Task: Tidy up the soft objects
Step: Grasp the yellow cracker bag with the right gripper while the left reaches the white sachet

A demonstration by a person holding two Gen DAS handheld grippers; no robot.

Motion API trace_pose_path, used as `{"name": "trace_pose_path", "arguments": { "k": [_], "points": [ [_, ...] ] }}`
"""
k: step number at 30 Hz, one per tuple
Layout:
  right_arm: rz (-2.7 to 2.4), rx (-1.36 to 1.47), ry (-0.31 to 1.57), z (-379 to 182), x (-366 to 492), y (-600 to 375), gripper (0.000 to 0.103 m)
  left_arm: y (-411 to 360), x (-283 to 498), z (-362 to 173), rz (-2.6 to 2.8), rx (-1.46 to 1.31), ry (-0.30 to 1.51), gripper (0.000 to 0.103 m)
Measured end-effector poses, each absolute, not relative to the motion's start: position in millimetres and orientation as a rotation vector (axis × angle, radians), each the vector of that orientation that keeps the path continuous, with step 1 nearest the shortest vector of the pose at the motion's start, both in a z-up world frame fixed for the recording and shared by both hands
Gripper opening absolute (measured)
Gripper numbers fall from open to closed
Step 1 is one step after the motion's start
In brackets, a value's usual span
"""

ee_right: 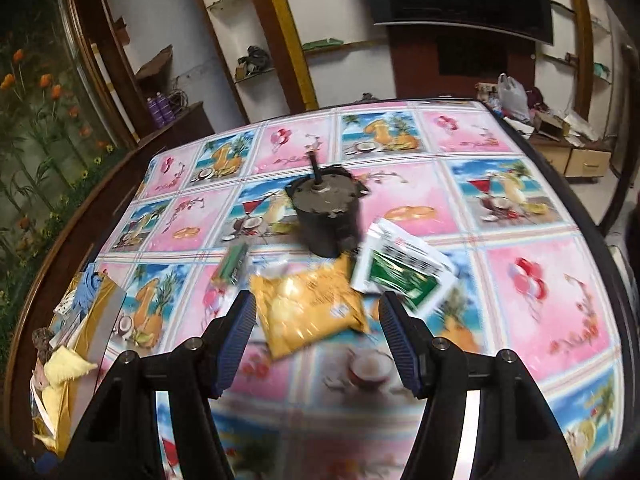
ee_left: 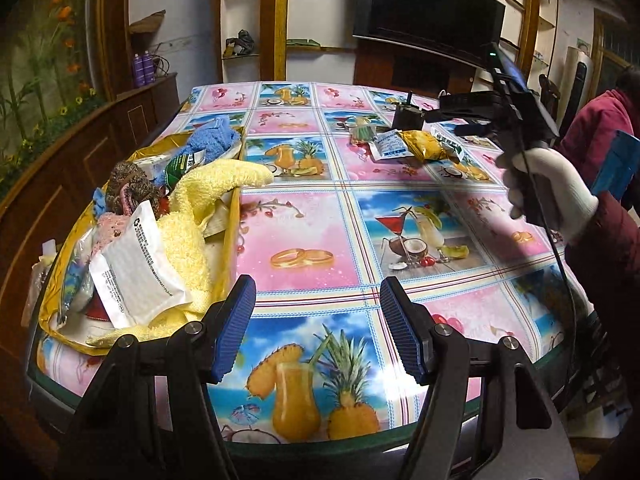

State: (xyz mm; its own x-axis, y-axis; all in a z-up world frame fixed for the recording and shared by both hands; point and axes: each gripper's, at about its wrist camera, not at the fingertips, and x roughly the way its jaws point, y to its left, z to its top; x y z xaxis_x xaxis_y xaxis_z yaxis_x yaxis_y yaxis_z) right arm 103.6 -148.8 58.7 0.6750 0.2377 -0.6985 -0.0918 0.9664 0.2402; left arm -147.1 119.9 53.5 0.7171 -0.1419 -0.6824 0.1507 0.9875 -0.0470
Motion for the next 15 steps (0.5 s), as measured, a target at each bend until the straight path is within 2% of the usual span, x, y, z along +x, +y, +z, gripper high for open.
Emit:
{"name": "trace_pose_path", "arguments": {
  "k": [8, 15],
  "points": [
    [0.105, 0.053, 0.899, 31.2, 155.5, -101.1, 0.064, 123.7, -139.5, 42.1, -0.166, 0.001, 0.795, 0.065],
    [0.209, -0.106, 0.967, 23.8, 130.0, -68.3, 0.062, 124.6, -136.5, 39.3, -0.183, -0.014, 0.804, 0.065]
  ]
}}
